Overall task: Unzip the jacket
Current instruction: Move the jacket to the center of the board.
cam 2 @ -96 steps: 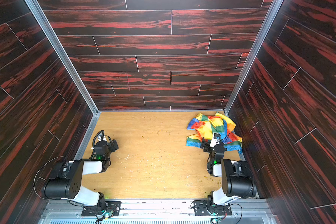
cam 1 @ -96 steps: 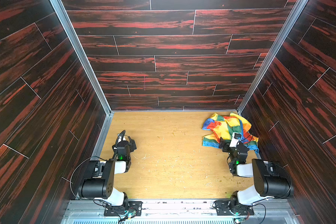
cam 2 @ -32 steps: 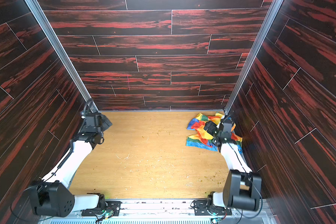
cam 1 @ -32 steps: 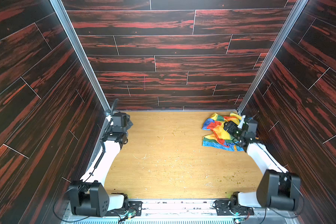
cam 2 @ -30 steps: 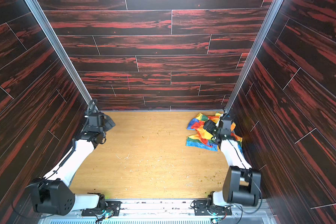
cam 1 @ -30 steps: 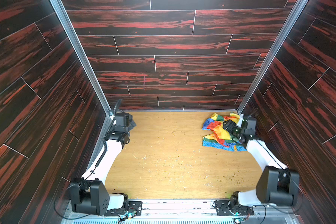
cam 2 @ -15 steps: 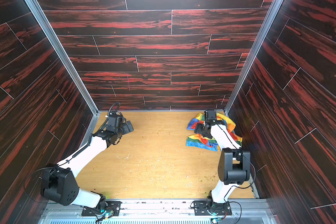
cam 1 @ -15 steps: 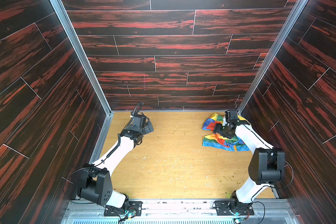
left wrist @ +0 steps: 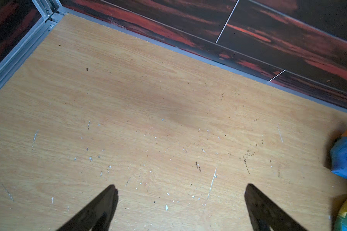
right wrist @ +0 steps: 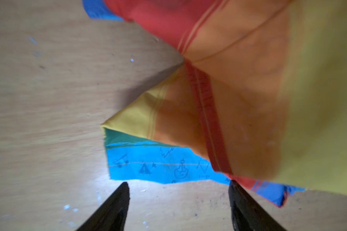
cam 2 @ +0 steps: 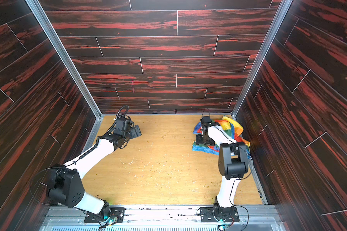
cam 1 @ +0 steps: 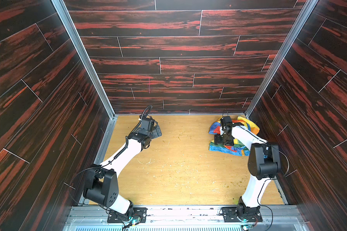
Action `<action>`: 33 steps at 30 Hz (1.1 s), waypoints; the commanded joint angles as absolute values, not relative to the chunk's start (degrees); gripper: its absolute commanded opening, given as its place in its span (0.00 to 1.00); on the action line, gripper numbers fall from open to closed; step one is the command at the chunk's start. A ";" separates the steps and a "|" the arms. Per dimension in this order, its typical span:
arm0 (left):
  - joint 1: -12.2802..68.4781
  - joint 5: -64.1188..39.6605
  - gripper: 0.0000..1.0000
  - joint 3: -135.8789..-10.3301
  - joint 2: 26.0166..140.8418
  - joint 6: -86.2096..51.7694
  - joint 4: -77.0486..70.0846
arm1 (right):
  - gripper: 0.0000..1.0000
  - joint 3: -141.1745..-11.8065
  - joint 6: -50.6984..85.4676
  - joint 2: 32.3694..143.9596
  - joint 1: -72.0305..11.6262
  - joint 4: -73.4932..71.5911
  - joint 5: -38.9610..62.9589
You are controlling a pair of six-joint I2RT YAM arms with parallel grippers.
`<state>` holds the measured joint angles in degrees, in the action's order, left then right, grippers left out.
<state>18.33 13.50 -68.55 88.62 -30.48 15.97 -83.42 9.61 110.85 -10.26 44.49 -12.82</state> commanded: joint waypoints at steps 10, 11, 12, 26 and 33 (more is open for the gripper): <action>18.64 13.01 1.00 -70.84 90.21 -30.85 17.67 | 0.75 -88.51 2.89 118.12 -10.99 43.58 -23.22; 18.68 12.69 1.00 -70.84 90.31 -30.86 17.59 | 0.74 -88.99 2.90 118.71 -11.00 43.83 -23.24; 18.63 12.42 1.00 -70.85 90.33 -30.93 17.59 | 0.73 -89.35 2.78 119.11 -10.99 43.80 -23.06; 23.93 -5.20 0.99 -70.55 92.95 -28.39 12.82 | 0.72 -88.11 2.72 118.63 -10.99 42.49 -16.95; 25.75 -5.17 0.98 -71.71 94.30 -28.65 12.70 | 0.78 -87.49 3.02 118.92 -10.99 42.27 -17.62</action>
<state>25.78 -4.51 -69.32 94.06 -28.93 13.32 -87.79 2.72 118.28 -10.92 42.15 -17.15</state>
